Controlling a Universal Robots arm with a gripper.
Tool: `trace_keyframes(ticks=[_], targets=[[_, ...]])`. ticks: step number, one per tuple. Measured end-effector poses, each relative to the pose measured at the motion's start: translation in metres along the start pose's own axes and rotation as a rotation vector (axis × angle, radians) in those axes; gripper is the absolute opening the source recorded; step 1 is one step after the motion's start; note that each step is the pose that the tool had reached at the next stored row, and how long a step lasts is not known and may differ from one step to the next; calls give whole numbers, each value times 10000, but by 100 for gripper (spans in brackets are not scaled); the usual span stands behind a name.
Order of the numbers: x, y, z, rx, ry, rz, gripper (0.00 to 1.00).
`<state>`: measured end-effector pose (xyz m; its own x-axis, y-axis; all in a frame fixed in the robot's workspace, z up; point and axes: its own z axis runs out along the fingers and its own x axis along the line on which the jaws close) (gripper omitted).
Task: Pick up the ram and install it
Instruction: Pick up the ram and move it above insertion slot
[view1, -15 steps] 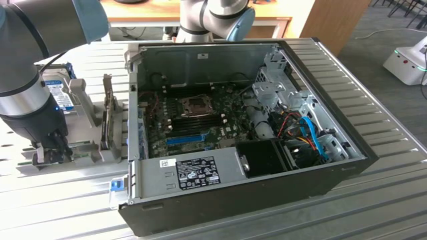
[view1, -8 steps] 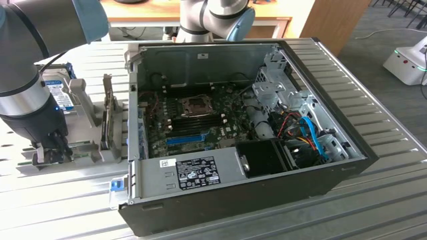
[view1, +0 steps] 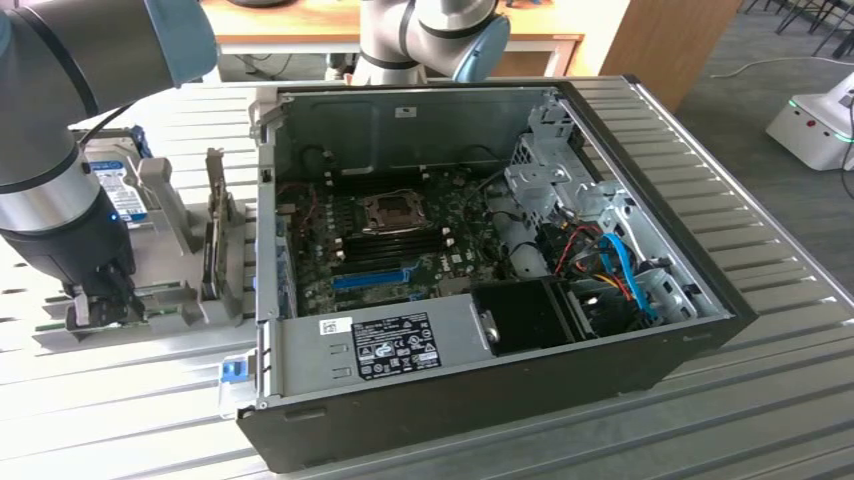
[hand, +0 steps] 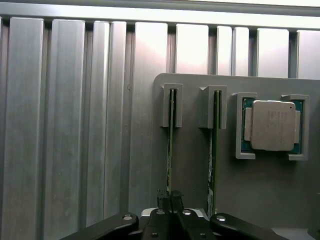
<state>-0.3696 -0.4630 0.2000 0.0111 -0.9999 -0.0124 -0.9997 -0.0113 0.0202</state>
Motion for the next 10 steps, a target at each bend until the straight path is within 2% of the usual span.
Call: trace_keyframes(ticks=[10], targets=[[0, 0, 0, 0, -1, 0, 12]])
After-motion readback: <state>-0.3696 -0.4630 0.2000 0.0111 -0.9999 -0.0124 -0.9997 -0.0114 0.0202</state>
